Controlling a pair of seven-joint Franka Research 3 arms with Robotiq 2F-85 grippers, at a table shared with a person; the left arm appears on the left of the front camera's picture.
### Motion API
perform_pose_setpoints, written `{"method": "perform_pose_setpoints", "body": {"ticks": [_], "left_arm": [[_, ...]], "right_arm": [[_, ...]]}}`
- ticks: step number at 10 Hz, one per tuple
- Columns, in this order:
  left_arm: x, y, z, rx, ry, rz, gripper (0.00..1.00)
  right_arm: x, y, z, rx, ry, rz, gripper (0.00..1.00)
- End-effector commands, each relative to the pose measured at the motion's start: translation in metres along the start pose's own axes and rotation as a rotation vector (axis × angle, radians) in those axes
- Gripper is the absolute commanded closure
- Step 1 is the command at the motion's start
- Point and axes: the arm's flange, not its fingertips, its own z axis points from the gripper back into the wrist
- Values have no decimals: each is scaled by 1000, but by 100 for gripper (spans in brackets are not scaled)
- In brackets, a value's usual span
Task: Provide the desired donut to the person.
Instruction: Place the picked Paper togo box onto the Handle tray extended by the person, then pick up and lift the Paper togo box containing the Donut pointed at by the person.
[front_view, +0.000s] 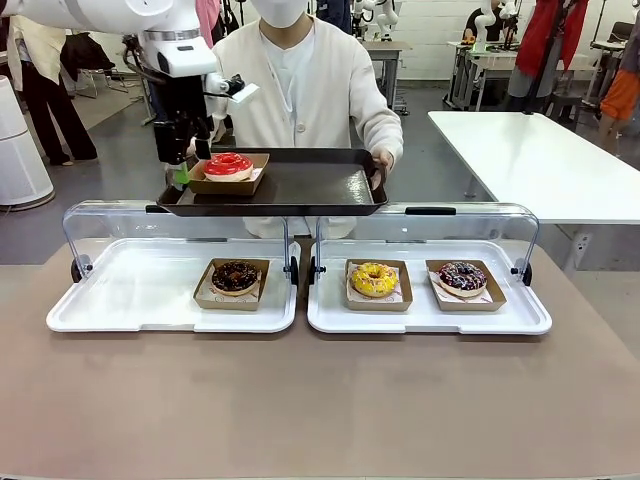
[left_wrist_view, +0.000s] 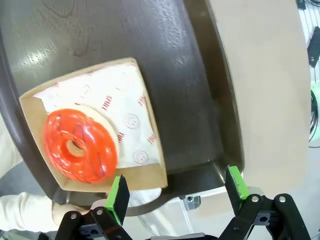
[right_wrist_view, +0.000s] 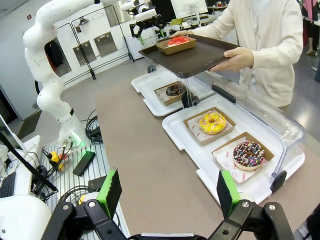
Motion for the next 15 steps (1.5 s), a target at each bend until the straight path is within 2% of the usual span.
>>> {"method": "perform_pose_setpoints", "body": {"ticks": [1,5,8,9,10,15], "left_arm": [[-37,-49,-6,-13,-32,-48,0],[-117,-125,-32,27,-102,-73,0],[-157,-154,-43,63,-145,-47,0],[-168,-153,-48,50,-139,-22,0],[-172,-148,-51,31,-110,-12,0],[-165,-153,-43,33,-111,-17,0]], "right_arm": [[-1,0,-1,4,-18,7,0],[-1,0,-1,4,-18,7,0],[-1,0,-1,4,-18,7,0],[-1,0,-1,4,-18,7,0],[-1,0,-1,4,-18,7,0],[-1,0,-1,4,-18,7,0]]}}
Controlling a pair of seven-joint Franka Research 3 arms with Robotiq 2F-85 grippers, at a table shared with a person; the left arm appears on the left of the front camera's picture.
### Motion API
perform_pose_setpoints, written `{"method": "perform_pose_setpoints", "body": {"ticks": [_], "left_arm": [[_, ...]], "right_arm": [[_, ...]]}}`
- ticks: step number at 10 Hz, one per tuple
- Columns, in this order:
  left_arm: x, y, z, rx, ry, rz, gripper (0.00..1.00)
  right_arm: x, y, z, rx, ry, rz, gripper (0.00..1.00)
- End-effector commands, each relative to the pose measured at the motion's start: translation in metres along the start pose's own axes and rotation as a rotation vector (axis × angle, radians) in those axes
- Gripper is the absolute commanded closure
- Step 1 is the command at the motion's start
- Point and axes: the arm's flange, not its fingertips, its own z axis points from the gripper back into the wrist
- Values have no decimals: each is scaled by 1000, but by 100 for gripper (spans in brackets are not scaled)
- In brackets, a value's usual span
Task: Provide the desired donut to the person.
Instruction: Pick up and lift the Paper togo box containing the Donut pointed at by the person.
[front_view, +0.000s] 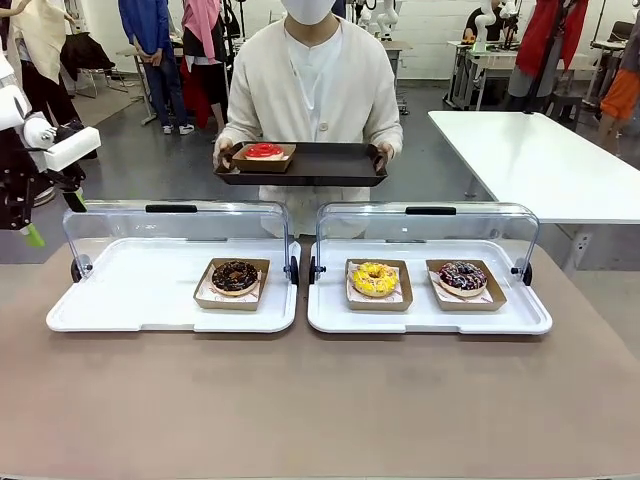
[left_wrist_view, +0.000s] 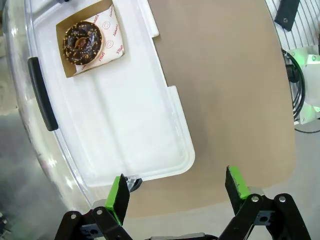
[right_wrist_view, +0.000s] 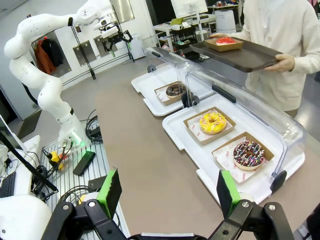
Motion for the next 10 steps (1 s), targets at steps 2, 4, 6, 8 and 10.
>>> {"method": "perform_pose_setpoints", "body": {"ticks": [2,4,6,8,10], "left_arm": [[-23,12,5,51,-274,44,0],[-78,28,-2,42,-674,95,0],[-121,15,-20,64,-935,67,0],[-162,11,-33,33,-1093,63,0],[-186,-21,-47,114,-1138,156,0]], "right_arm": [[-1,0,-1,4,-18,7,0],[-1,0,-1,4,-18,7,0],[-1,0,-1,4,-18,7,0],[-1,0,-1,4,-18,7,0],[-1,0,-1,4,-18,7,0]]}}
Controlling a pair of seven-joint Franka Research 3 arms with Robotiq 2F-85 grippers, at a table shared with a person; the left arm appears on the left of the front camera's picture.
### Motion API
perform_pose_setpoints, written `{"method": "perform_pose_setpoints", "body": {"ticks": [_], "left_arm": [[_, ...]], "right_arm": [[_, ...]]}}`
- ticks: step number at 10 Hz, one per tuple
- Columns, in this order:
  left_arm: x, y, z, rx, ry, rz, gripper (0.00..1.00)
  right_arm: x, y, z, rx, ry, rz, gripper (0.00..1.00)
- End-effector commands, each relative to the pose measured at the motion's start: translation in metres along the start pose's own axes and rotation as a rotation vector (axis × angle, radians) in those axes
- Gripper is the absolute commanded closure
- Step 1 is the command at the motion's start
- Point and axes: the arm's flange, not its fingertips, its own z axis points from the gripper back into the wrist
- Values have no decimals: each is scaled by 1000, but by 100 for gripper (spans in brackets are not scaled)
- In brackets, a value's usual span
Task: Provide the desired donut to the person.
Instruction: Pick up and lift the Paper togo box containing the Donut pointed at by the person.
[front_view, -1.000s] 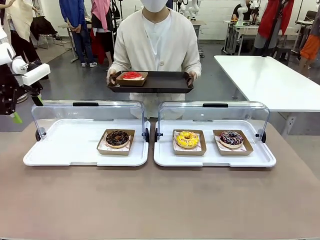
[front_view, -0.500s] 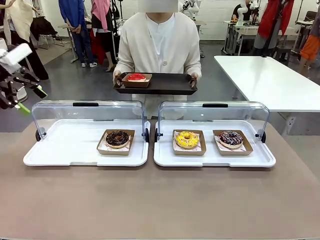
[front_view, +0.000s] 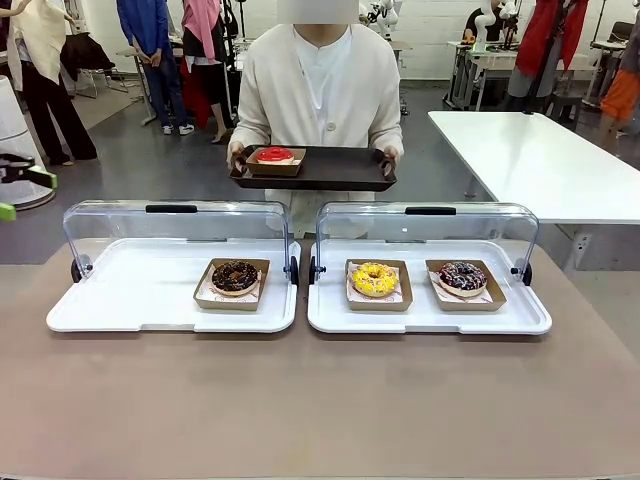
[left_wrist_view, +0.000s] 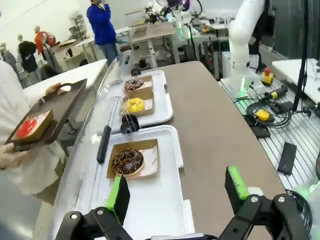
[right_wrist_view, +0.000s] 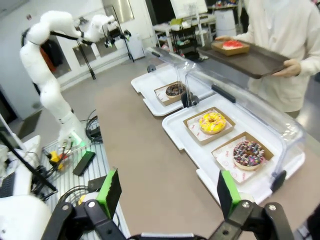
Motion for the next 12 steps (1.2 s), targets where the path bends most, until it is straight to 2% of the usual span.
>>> {"method": "perform_pose_setpoints", "body": {"ticks": [1,3,7,8,12], "left_arm": [[-3,-2,18,28,18,43,0],[-17,-28,35,120,18,60,0],[-7,-33,50,121,41,60,0],[-17,-30,55,123,13,51,0],[-17,-30,55,123,13,51,0]], "right_arm": [[-1,0,-1,5,-18,8,0],[-1,0,-1,5,-18,8,0],[-1,0,-1,5,-18,8,0],[-1,0,-1,5,-18,8,0],[-1,0,-1,5,-18,8,0]]}}
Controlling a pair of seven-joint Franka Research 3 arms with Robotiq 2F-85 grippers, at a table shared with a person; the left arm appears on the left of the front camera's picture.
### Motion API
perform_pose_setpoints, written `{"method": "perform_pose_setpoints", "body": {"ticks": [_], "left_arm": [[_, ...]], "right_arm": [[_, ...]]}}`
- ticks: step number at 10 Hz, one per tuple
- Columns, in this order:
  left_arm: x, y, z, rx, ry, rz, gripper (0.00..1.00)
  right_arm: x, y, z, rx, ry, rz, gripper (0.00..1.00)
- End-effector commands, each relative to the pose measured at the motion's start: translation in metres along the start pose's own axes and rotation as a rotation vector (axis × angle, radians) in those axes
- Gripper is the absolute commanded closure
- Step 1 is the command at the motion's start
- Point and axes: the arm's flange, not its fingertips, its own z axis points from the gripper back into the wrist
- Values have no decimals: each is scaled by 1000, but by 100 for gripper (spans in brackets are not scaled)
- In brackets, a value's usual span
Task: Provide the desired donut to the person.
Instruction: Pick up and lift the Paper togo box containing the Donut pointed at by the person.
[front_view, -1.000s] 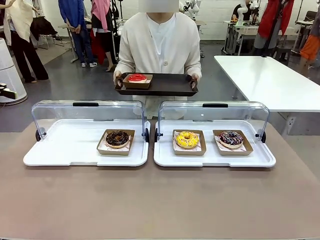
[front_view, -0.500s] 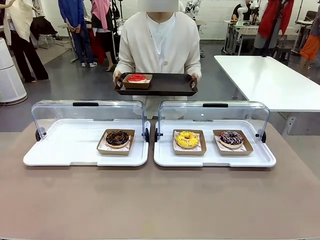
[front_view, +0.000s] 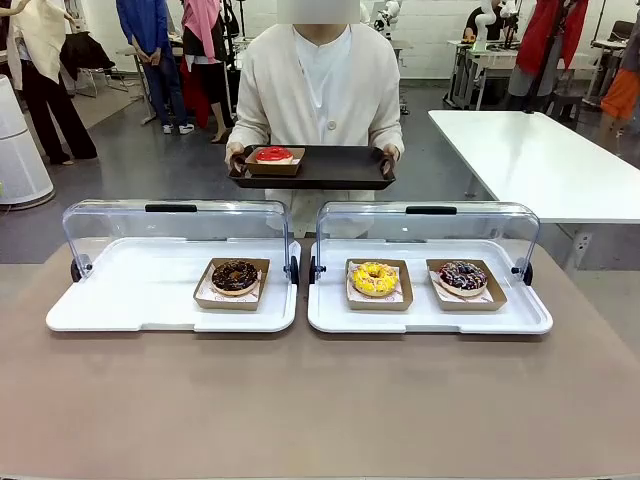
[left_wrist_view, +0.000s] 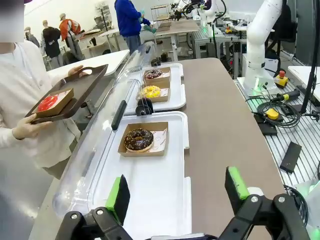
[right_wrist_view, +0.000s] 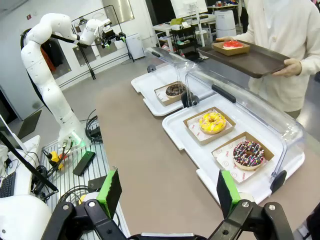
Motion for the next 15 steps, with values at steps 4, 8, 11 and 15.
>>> {"method": "perform_pose_setpoints", "body": {"ticks": [4,8,11,15], "left_arm": [[0,-1,2,3,0,-4,0],[0,-1,2,3,0,-4,0],[0,-1,2,3,0,-4,0],[0,-1,2,3,0,-4,0]], "right_arm": [[-1,0,-1,5,-18,8,0],[-1,0,-1,5,-18,8,0],[-1,0,-1,5,-18,8,0],[-1,0,-1,5,-18,8,0]]}}
